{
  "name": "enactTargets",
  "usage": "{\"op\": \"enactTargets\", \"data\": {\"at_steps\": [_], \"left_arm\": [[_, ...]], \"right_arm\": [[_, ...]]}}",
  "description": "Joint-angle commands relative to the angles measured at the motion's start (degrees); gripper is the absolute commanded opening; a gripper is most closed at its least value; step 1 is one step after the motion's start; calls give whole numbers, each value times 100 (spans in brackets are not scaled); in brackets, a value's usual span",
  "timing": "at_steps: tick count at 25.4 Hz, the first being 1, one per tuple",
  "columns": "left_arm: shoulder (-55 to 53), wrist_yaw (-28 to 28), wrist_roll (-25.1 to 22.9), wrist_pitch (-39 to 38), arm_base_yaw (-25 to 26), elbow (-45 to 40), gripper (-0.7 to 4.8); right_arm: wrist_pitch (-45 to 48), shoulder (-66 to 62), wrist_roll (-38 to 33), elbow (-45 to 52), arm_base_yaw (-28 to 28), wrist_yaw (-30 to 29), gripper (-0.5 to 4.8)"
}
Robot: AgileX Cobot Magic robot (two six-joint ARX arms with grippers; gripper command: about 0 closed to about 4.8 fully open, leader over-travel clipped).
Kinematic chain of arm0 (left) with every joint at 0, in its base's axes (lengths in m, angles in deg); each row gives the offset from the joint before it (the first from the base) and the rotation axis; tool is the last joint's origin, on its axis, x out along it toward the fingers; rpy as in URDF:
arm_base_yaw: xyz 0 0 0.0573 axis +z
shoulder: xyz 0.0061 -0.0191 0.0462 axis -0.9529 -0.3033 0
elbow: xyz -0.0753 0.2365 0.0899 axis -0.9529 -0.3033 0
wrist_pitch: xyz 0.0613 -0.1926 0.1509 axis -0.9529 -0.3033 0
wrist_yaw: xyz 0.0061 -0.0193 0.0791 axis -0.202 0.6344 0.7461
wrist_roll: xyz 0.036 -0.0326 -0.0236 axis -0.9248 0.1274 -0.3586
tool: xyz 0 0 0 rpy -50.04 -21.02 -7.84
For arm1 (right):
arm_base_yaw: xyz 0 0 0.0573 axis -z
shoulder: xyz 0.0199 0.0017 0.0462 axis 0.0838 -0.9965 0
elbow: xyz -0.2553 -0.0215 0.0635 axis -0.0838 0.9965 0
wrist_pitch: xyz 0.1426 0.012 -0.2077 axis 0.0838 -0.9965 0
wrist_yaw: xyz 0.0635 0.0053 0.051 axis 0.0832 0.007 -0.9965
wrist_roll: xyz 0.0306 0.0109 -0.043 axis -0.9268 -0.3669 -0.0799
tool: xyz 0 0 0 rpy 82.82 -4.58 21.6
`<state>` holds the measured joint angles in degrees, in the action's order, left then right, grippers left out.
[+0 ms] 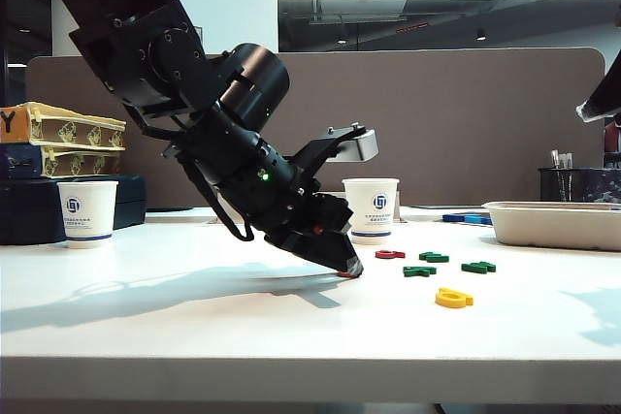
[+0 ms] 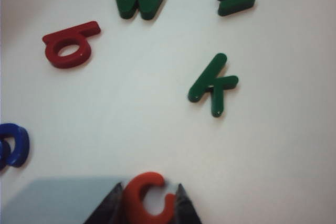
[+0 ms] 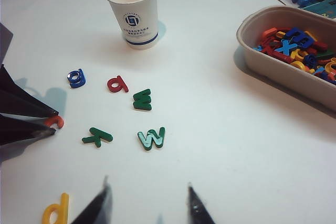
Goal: Pick up the letter "c" and put it in the paper cup.
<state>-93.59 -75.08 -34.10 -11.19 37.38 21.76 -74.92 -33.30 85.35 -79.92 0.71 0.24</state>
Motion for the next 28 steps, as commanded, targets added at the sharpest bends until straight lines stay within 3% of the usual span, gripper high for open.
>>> {"op": "enactTargets", "data": {"at_steps": [1,18,28], "left_arm": [[-26,118,0,-149,-9,13,88],[-13,245,20,-155,-9,81,88],[-13,249,42,-562,-9,1117,88]], "right_arm": [[70,7,20,-24,4,7,180],[72,7,42,-24,-2,20,180],[63,7,63,-24,-76,153,180]]}}
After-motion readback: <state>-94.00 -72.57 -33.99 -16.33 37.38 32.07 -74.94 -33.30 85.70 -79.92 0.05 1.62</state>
